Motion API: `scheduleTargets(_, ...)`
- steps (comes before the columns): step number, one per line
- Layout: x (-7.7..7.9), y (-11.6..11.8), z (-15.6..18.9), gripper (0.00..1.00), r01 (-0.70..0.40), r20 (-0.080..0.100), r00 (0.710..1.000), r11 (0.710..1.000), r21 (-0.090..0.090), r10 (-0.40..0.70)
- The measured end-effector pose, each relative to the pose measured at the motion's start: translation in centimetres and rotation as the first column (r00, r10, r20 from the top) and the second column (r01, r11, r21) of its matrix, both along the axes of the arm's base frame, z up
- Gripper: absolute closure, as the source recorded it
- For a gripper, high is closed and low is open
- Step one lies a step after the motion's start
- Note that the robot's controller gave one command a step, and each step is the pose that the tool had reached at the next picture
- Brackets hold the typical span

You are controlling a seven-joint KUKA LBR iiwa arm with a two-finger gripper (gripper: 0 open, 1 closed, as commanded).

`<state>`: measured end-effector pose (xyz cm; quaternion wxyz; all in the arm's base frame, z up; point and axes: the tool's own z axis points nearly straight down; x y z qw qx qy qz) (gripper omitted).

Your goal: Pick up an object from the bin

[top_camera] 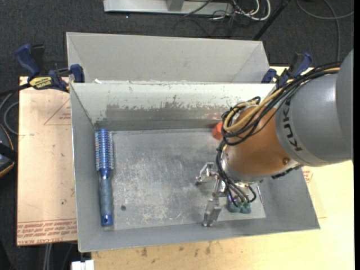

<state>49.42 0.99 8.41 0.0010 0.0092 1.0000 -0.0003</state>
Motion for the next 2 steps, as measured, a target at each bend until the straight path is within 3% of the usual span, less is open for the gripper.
scheduleTargets(1,-1.4,-6.4,3.7,0.00,0.067,0.002,0.998,0.998,-0.001,-0.067)
scheduleTargets(2,-0.4,-8.6,-0.8,0.00,-0.146,0.017,0.989,0.989,0.001,0.146)
